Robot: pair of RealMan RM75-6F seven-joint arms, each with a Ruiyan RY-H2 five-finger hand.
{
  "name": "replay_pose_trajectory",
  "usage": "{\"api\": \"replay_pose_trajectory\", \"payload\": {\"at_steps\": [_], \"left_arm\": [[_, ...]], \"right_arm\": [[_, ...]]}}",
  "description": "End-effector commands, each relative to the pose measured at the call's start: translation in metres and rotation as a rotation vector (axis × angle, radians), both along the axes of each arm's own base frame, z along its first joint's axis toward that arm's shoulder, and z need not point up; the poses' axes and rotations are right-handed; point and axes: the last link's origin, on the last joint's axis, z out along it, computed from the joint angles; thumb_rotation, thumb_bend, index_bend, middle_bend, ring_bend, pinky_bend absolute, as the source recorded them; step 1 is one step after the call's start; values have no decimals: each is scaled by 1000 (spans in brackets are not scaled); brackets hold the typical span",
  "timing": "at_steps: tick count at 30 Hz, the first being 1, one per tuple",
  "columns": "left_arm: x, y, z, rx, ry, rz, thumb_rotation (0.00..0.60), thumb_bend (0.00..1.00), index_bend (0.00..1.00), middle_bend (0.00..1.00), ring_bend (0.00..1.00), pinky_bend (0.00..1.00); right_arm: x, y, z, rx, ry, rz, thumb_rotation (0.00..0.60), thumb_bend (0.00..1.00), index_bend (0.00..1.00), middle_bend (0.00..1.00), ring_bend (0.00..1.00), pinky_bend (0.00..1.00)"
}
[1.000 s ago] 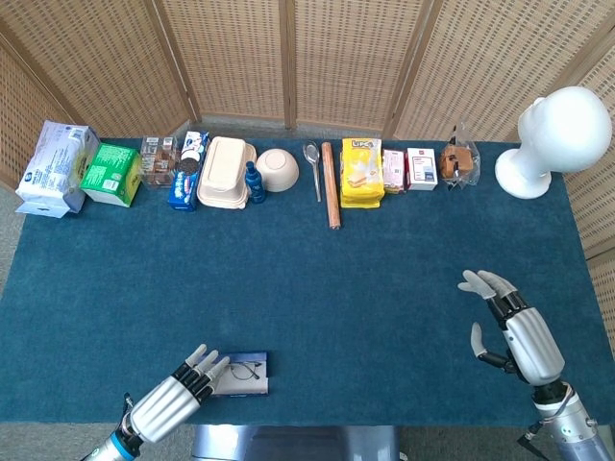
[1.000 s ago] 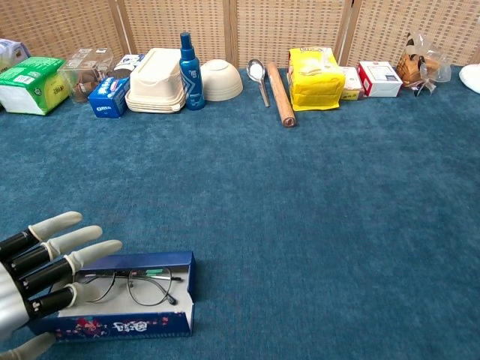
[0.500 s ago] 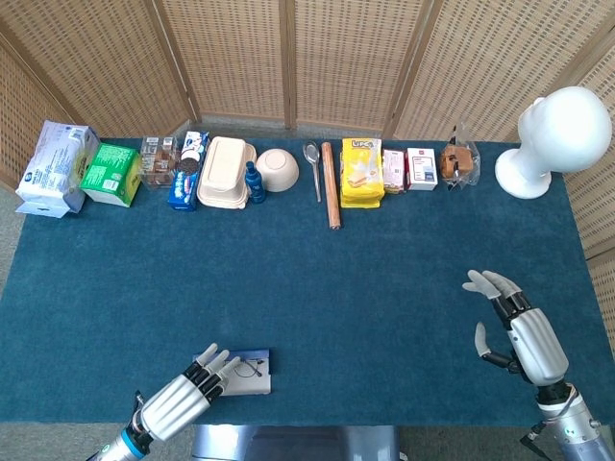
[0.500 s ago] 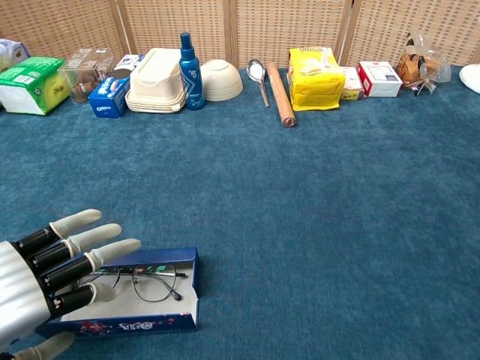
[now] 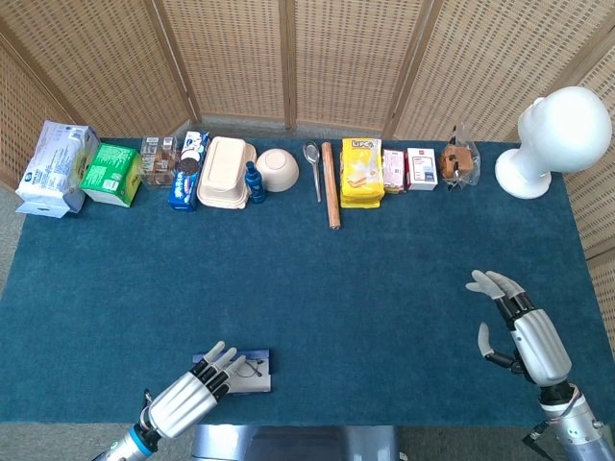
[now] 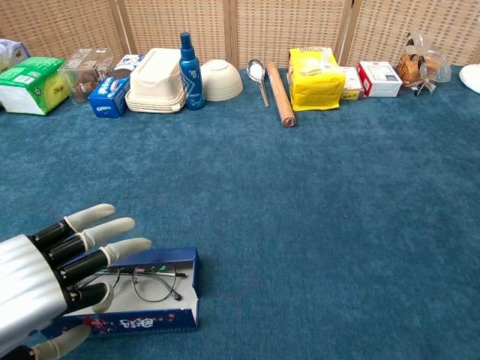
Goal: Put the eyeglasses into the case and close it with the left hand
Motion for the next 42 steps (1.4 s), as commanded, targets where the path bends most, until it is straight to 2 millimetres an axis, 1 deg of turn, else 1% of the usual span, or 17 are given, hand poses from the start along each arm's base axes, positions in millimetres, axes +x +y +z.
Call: {"api": "replay_pose_trajectory", "payload": {"at_steps": [1,8,13,18,23,26,35,42], "left_arm": [[1,0,-2,-5,-3,6,541,378,526,130,0,0],[2,0,-3,-15,-4,22,550,412,581,162,16,0],[0,0,1,-16,-22,57,569,420,624,188,32,0],[-2,0,6,-6,-34,87,585,421,639,196,38,0],[-4,-1,12,8,-54,115,579,421,638,196,37,0],[-5,-2,17,18,-66,126,585,422,637,196,37,0],[-14,-7,30,50,-95,181,583,420,617,195,37,0],[-16,-3,35,67,-150,234,581,419,606,191,37,0]], "right_arm": [[0,0,1,0,-2,-1,466,666,27,259,124,147],[-1,1,1,0,-5,-4,462,666,28,260,124,147],[-1,1,1,1,-5,-4,464,666,28,259,125,147],[-1,1,0,2,-9,-5,463,665,28,260,124,147],[-1,1,1,1,-9,-4,460,665,28,260,124,147],[-1,1,1,0,-12,-3,464,664,28,260,124,147],[-1,1,1,0,-10,-3,464,664,28,260,124,147],[1,0,0,1,-10,-1,464,663,28,260,124,147]]}}
